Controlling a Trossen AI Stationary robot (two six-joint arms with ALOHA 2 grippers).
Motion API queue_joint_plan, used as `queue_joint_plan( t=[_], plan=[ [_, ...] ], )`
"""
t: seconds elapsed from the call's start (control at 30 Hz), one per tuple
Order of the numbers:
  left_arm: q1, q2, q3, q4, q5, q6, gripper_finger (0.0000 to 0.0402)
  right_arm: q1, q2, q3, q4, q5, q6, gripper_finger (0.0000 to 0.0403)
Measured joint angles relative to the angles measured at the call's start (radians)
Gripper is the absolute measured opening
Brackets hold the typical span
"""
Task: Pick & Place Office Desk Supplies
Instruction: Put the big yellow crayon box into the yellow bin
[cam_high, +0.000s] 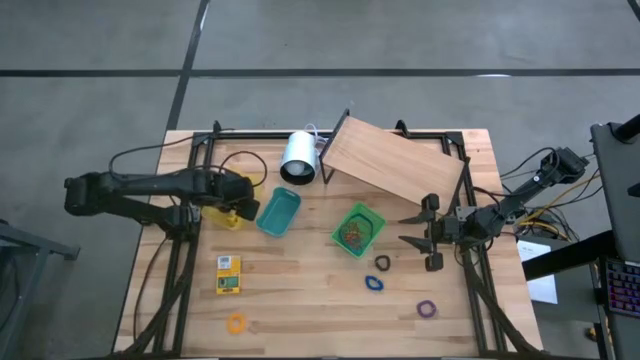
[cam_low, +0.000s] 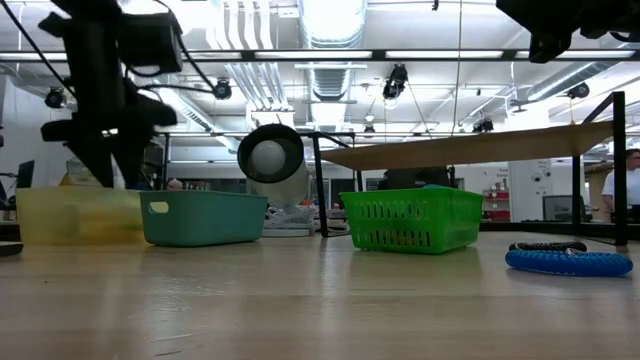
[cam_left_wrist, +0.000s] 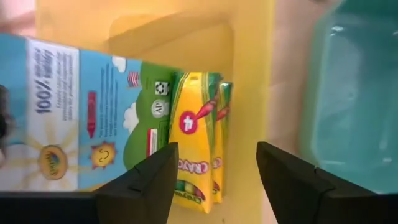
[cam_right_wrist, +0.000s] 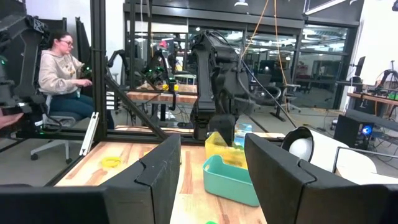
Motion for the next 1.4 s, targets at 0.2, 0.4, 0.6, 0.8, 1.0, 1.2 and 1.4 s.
queue_joint_plan(
  t=[0.2,0.4,0.6,0.8,1.0,1.2,1.4],
  plan=[
    [-0.004,0.000,0.098,-0.071,-0.011,0.002,0.0220,0.000,0.000,0.000,0.000,0.000,0.000,0.0178],
    [-0.074,0.000,0.150,-0.122,-0.007,-0.081,0.0220,0.000,0.000,0.000,0.000,0.000,0.000,0.0178],
    [-0.256,0.000,0.202,-0.197,-0.021,-0.231,0.0219,0.000,0.000,0.000,0.000,0.000,0.000,0.0178],
    [-0.527,0.000,0.221,-0.225,-0.140,-0.452,0.0219,0.000,0.000,0.000,0.000,0.000,0.000,0.0178],
    [-0.831,0.000,0.223,-0.227,-0.281,-0.726,0.0219,0.000,0.000,0.000,0.000,0.000,0.000,0.0178],
    [-0.996,0.059,0.197,-0.210,-0.299,-0.973,0.0219,0.000,0.000,0.000,0.000,0.000,0.000,0.0178],
    [-1.003,0.180,0.196,-0.171,-0.111,-1.118,0.0218,0.000,0.000,0.000,0.000,0.000,0.000,0.0178]
  ],
)
